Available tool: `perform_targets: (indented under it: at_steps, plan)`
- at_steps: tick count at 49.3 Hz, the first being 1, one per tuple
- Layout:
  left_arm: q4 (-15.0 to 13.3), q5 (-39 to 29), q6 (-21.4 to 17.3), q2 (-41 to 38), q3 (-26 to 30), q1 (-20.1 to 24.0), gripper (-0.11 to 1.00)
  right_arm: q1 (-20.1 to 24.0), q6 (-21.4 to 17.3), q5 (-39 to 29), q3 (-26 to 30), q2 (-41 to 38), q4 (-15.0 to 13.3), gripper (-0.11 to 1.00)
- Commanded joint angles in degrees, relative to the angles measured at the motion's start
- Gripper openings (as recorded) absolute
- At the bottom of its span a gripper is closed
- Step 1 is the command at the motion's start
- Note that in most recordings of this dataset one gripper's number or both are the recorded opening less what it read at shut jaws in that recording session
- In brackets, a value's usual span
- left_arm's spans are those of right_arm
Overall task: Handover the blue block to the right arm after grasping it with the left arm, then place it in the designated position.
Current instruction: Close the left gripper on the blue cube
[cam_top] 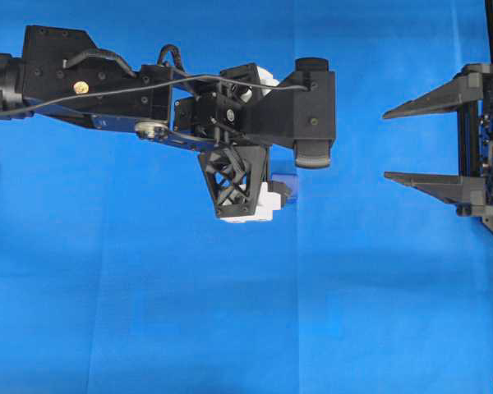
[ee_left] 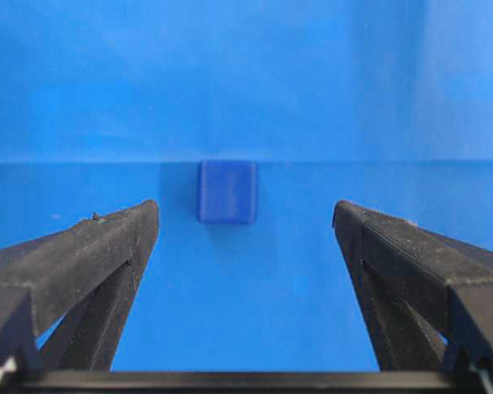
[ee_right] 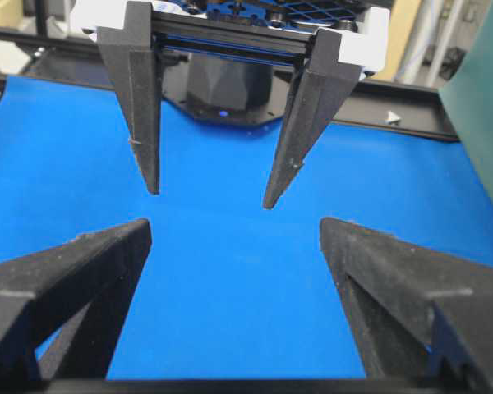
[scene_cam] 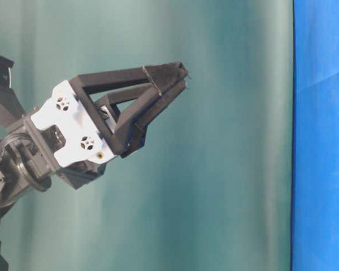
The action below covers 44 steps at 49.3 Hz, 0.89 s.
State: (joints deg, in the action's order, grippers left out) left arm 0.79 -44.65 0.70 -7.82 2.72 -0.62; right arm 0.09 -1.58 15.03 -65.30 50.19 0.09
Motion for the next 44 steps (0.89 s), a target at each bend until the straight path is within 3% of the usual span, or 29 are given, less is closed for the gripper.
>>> perform_targets:
  at_steps: [1,16,29,44]
  plan:
    - [0.2,0.9,0.4,0.6,0.1,0.0,0.91,0.0,0.0,0.3,1.7,-0.4,0.2,0.98]
    - [0.2,6.6,1.1,-3.6,-4.8,-0.1,0.91,0.0,-0.1,0.3,1.5,-1.1,0.2,0.98]
    - [0.2,17.1,1.1,-6.7,-10.5,0.4,0.91,0.0,0.0,0.3,1.4,-1.7,0.2,0.98]
    - [0.2,23.7,1.1,-11.2,-12.3,0.6,0.91,0.0,0.0,0.4,1.3,-2.4,0.2,0.98]
